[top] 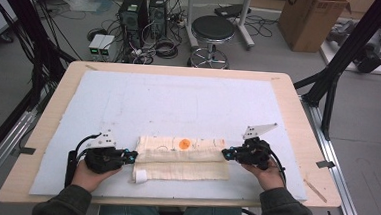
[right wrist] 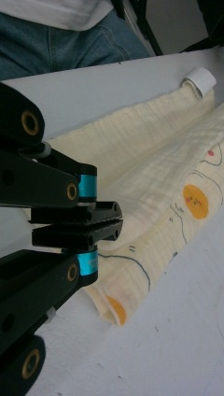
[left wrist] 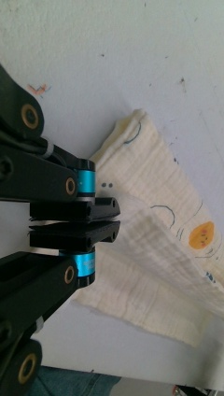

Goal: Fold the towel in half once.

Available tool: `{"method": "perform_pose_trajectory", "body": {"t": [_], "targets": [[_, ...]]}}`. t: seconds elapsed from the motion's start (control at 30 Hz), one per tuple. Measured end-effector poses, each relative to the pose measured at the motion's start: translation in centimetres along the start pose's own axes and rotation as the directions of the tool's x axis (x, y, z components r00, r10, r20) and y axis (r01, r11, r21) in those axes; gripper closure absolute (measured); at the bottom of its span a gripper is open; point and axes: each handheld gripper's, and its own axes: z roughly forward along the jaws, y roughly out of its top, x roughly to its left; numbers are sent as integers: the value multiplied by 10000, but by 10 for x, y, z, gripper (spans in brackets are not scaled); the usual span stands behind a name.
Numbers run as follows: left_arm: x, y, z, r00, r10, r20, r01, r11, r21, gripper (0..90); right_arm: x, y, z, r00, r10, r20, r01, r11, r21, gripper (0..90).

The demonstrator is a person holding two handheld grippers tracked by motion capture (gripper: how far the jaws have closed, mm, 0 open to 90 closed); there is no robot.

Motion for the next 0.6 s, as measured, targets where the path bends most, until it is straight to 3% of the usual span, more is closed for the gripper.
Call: {"method": "perform_pose_trajectory", "body": {"t": [0.27,0.43,0.5,0.53,0.6], "targets": [[-4,-3,-2,9998,126,152,-128,9998,129,856,5,-7,-2,9999,49,-127,-48,9999,106,888],[-6,-5,-10,9991,117,419,-114,9999,-74,813,11,-10,-4,9996,-34,-278,37,9999,135,885],[-6,-5,-14,9987,106,499,-91,9995,-291,788,14,-12,-7,9985,-37,-550,40,10000,58,863],[-6,-5,-15,9987,103,503,-85,9993,-357,772,15,-13,-9,9958,-63,-915,56,10000,-72,825],[-6,-4,-17,9989,44,475,-22,9989,-467,742,16,-14,-11,9929,-132,-1181,116,9998,-141,750]]}}
